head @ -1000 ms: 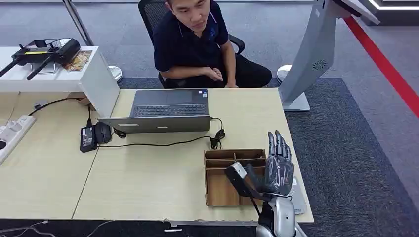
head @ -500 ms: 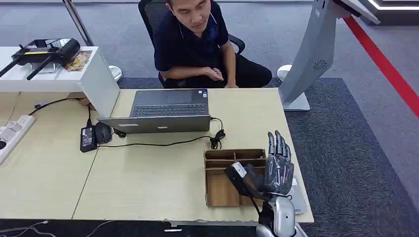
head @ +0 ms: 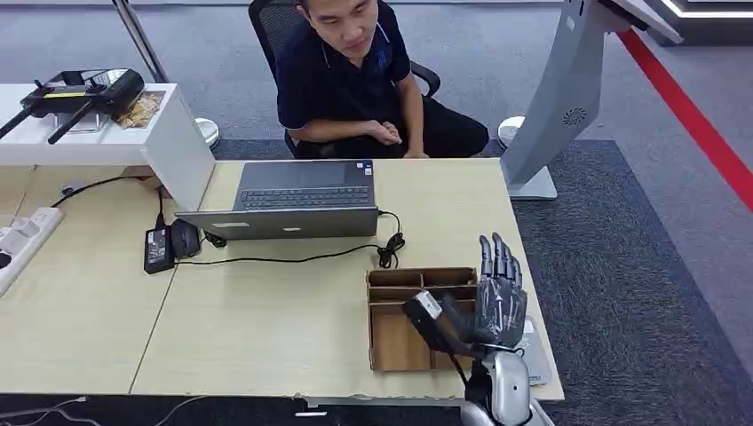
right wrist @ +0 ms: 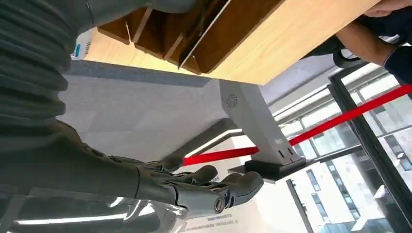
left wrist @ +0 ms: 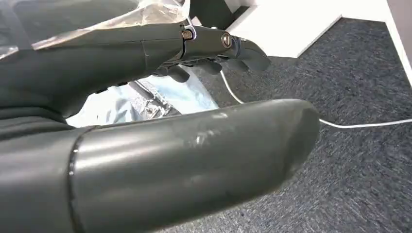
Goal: Pass the card to the sensor for recognition and then transmit it.
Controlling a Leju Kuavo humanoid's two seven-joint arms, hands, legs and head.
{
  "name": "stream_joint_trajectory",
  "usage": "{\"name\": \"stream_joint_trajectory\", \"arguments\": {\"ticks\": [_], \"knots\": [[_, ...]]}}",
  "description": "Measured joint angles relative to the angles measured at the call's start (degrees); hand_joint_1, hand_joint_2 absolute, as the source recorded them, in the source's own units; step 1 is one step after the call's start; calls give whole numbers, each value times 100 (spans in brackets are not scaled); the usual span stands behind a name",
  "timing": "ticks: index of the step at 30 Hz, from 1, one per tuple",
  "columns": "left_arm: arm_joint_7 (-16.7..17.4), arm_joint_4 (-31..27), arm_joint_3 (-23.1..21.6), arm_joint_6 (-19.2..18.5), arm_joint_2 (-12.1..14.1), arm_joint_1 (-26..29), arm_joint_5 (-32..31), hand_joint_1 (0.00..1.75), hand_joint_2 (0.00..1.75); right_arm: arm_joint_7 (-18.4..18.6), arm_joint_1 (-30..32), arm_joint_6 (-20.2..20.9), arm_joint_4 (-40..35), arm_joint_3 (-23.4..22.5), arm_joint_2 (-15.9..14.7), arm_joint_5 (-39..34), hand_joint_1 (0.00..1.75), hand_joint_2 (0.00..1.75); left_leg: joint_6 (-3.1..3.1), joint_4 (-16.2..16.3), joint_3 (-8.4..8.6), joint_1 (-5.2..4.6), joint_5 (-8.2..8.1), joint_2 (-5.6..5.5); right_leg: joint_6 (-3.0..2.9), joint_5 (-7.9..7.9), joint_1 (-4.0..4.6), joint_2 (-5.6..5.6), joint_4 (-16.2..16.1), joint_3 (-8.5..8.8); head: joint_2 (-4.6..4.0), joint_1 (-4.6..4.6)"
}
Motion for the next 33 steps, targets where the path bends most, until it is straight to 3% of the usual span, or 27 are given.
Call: {"name": "stream_joint_trajectory", "arguments": {"ticks": [33], "knots": [[-4,0,-2,0,-11,-3,-2,0,0,-4,-58,0,131,4,9,-4,0,175,0,0,0,0,0,0,0,0,0,0,0,0,0,0]]}}
